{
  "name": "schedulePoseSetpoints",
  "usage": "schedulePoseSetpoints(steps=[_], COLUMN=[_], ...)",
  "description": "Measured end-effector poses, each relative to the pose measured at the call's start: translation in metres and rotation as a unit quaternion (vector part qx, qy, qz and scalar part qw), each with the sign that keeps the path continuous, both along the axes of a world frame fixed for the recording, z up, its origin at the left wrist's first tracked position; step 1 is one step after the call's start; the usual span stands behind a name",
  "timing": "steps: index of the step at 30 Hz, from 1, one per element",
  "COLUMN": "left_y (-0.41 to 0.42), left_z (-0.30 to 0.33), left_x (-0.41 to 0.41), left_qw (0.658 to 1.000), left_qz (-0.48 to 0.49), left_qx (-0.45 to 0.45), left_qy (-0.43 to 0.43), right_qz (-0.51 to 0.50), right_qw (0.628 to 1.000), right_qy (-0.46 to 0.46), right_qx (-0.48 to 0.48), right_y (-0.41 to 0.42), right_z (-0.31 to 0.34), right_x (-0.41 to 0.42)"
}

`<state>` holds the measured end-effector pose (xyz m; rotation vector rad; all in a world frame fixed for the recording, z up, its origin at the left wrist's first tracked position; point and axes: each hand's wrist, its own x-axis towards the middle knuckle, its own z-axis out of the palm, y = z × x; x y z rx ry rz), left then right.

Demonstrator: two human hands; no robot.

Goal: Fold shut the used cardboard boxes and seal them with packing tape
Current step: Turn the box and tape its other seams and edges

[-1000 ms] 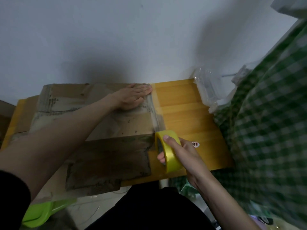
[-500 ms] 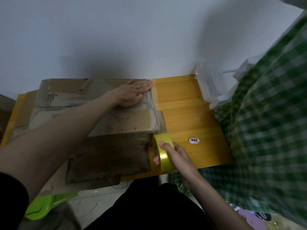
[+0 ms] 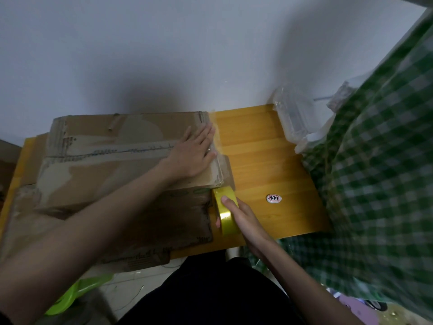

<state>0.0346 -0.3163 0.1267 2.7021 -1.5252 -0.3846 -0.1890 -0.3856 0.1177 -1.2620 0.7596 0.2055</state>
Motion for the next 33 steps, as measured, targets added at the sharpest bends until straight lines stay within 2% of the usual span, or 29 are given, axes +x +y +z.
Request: schedulePoseSetpoints(steps=[6,11,18,26,30,33], left_y=[0.0,0.002,0.005,0.009,0.01,0.008], left_z=[-0.004,-0.012,-0.012,-0.014,-0.016,-0.016], left_x=[-0.049,-0.036,-0.033,-0.032,-0.032,-0.033], left_qw=[0.999,0.998,0.997,0.997,0.996,0.996], left_qz=[0.029,0.026,0.021,0.012,0.009,0.014], left_qx=[-0.019,-0.027,-0.022,-0.016,-0.008,-0.01], left_qy=[-0.01,-0.05,-0.065,-0.071,-0.09,-0.093], right_qz=[-0.019,0.019,-0.052,-0.042,-0.015,-0.018], right_qw=[0.999,0.997,0.996,0.995,0.998,0.996], right_qy=[-0.022,-0.031,-0.022,0.039,0.008,0.025], right_qx=[-0.028,-0.069,-0.064,-0.081,-0.054,-0.089], right_y=[-0.014,-0.03,-0.021,-0.017,-0.019,-0.033], right_z=[0.003,0.0,-0.008,-0.041,-0.044,-0.054], right_x=[0.024,0.04,0.038,0.037,0.046,0.047])
